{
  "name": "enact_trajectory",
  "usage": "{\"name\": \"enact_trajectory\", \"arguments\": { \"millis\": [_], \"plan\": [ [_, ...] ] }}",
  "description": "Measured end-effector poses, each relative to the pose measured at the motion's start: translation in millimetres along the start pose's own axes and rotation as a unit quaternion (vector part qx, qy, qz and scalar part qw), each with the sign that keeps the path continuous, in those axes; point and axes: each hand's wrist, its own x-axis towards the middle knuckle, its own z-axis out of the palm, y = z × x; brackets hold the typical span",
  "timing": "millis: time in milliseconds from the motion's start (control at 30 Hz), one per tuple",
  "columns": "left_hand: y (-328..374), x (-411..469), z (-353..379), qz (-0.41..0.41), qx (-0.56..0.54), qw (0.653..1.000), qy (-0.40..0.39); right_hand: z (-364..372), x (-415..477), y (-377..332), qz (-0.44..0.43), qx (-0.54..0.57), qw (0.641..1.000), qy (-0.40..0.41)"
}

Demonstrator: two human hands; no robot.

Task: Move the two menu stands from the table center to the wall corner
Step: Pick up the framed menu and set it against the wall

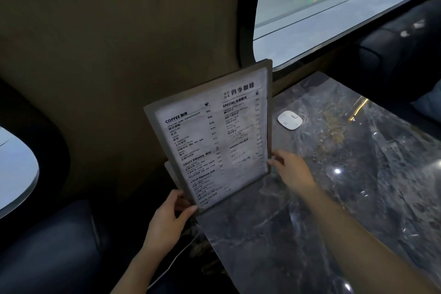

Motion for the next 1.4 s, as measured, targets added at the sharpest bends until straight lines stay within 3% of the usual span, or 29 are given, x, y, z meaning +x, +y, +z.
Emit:
{"name": "enact_trajectory", "arguments": {
  "millis": [100, 200, 400, 833, 1400],
  "plan": [
    [-5, -1, 9, -0.025, 0.038, 0.999, 0.004, 5, -2, 9, 0.013, -0.032, 0.997, -0.066],
    [-5, 0, 15, -0.01, 0.079, 0.997, 0.02, 9, -1, 10, -0.002, -0.068, 0.995, -0.076],
    [0, -2, 21, 0.028, 0.135, 0.988, 0.062, 19, 4, 9, -0.006, -0.127, 0.992, -0.023],
    [3, 38, -3, -0.004, 0.094, 0.987, 0.127, 45, 50, -21, -0.034, -0.117, 0.992, 0.039],
    [-4, 64, -13, -0.012, 0.126, 0.987, 0.102, 53, 79, -38, -0.061, -0.093, 0.992, 0.063]
  ]
}}
